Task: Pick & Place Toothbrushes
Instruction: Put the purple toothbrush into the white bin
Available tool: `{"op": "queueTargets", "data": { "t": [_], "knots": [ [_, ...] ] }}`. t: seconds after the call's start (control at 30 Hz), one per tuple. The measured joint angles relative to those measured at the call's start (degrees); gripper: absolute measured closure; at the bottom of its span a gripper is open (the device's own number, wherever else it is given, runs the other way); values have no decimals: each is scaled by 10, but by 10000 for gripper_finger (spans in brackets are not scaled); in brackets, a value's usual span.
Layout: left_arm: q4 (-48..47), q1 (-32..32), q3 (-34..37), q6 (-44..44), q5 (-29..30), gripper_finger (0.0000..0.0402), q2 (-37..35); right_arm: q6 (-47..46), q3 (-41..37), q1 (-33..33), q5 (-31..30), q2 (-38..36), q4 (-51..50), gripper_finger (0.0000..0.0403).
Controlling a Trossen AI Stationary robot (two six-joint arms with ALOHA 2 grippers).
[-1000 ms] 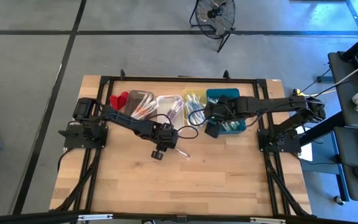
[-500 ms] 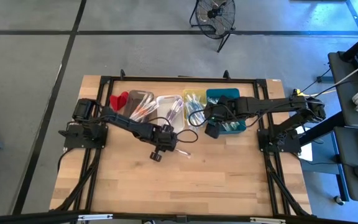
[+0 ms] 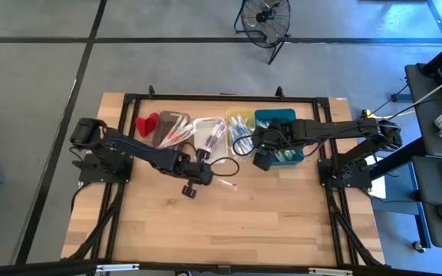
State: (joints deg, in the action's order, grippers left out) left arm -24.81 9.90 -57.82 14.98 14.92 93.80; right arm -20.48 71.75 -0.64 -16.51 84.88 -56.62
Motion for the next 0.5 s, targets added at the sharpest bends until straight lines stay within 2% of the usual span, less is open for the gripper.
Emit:
{"op": "queueTargets", "data": {
  "t": [0.2, 0.33, 0.5],
  "knots": [
    [19, -7, -1, -129, 105, 389, -80, -4, 0, 0, 0, 0, 0, 22],
    [72, -35, -1, -231, 164, 389, -115, -26, 0, 0, -11, 0, 2, 29],
    [127, -94, -2, -293, 151, 389, -100, -56, 0, -14, -55, 0, 2, 38]
  ]
}}
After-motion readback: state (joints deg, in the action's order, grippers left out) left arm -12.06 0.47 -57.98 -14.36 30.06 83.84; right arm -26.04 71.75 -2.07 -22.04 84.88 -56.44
